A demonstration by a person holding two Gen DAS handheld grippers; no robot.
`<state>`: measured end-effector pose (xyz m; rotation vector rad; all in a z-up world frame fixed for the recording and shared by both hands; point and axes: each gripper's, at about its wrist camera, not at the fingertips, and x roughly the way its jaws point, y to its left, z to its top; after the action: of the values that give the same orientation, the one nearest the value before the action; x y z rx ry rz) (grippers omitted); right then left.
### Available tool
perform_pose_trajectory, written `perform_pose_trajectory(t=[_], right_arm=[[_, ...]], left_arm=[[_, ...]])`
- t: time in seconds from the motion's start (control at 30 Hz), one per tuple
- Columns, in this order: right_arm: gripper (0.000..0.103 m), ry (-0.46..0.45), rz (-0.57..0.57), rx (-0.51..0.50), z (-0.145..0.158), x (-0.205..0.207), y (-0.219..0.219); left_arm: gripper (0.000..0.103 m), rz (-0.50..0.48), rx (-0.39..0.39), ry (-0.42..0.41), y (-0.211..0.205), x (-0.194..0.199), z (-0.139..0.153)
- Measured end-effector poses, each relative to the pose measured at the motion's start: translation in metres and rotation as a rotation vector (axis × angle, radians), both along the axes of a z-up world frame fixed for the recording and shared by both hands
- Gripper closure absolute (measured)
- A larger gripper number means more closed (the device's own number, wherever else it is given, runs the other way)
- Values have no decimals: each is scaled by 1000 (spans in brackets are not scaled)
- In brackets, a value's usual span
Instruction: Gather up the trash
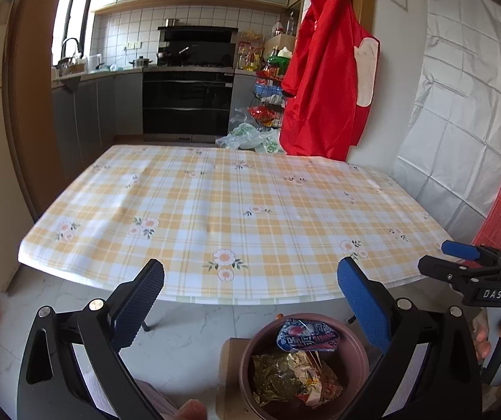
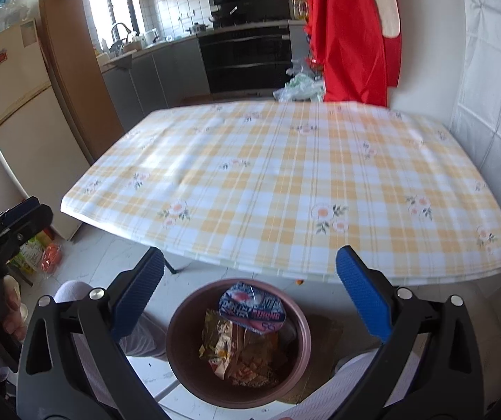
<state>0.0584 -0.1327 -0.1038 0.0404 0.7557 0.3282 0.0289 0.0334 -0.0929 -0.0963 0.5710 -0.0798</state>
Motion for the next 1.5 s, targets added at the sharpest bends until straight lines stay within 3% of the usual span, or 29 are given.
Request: perform_pose_trajectory(t=[0.1,0.3,0.6,1.5], right_arm=[[6,-31,-10,1,16,-2,1],[6,-126,-40,2,54,-10,-1],[6,-186,-91,5,80,-18,-11],[6,-199,-147,-38,80,-22,-17]], left_arm=[[6,15,39,-24,-5,2,13],[6,1,28,-76,-7,3,41],[6,-18,50,-149,-14,-4,70],[6,-1,88,-158,-17,-5,71]])
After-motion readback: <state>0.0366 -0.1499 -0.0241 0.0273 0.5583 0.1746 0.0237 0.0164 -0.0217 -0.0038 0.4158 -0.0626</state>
